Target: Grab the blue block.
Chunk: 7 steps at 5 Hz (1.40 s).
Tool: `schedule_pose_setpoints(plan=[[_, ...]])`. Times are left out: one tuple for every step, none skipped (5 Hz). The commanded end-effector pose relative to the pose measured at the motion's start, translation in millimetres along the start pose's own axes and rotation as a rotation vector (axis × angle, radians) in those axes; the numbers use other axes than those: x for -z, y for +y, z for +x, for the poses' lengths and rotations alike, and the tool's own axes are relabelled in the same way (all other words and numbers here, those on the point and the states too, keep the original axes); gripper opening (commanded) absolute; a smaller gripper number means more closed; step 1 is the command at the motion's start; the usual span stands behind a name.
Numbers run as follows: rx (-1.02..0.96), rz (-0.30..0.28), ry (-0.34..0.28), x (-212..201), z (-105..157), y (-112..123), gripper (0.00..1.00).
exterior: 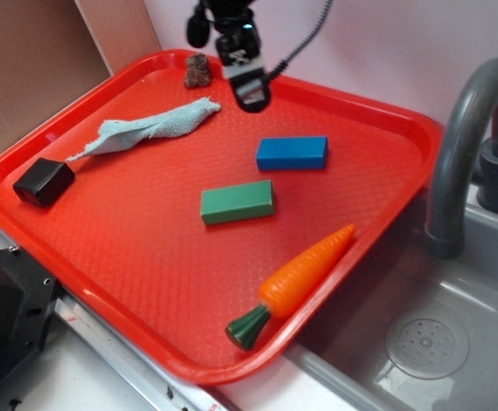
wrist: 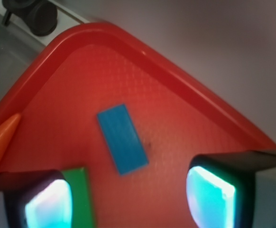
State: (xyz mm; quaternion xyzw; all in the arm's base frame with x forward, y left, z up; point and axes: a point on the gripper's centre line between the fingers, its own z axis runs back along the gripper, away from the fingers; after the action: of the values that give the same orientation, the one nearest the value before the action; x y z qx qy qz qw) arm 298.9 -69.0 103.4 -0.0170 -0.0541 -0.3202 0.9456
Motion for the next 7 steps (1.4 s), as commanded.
schedule_pose_setpoints(plan=[[0.112, -0.054, -0.046, 14.1, 19.6, -4.6, 1.0], [0.175, -0.11, -0.024, 32.1, 17.4, -10.1, 1.0], [0.147, -0.095, 0.023, 44.9, 15.7, -7.5, 1.0], [0.177, -0.096, 0.089, 61.8, 14.3, -4.0, 1.0], [0.193, -0.115, 0.122, 76.2, 15.6, -8.8, 1.0], [0.253, -0.108, 0.173, 90.3, 17.9, -19.0, 1.0], [0.256, -0.109, 0.19, 94.7, 17.3, -23.1, 0.0]])
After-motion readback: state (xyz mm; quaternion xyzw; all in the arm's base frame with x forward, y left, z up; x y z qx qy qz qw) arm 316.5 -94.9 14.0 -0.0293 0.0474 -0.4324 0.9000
